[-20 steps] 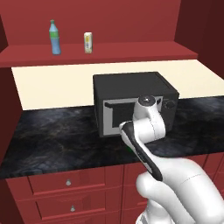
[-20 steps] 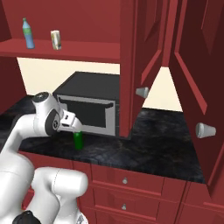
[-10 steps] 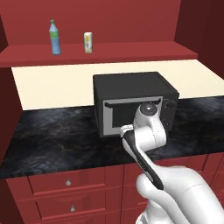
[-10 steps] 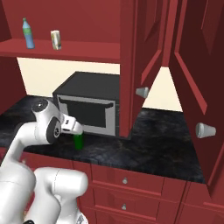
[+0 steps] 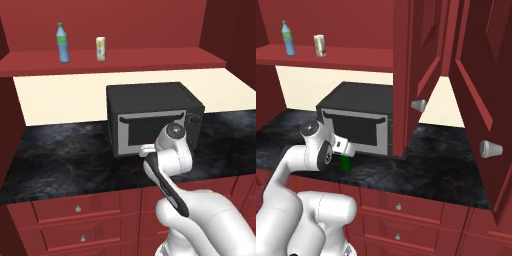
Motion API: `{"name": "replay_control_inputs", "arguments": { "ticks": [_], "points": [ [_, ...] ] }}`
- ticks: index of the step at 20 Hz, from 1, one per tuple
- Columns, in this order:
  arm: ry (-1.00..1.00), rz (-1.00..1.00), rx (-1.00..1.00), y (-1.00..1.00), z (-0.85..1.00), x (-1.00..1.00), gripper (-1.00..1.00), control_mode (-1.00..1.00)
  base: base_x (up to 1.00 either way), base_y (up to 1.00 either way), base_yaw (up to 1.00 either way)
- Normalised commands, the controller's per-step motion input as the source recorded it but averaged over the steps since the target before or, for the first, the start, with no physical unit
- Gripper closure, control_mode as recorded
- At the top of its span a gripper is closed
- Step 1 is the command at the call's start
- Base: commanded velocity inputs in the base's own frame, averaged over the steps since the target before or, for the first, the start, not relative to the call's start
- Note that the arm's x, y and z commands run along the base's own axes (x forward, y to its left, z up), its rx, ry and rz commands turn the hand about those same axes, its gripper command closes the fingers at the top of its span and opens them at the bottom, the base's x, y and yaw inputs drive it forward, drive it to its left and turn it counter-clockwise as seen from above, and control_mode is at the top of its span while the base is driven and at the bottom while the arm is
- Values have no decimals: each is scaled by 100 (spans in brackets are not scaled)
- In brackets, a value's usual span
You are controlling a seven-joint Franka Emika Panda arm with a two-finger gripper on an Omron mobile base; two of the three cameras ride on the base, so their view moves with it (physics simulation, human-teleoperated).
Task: Sort all alcoholic drinks to one cabinet, and non-alcoholic drinks to the other.
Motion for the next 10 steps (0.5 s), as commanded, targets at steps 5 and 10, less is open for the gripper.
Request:
{"name": "replay_control_inputs", "arguments": {
  "ticks": [5,10],
  "points": [
    [0,0,7,0,-1,34,-100,-100,0,0,0],
    [1,0,2,0,-18,29,-100,-100,0,0,0]
  ]
}}
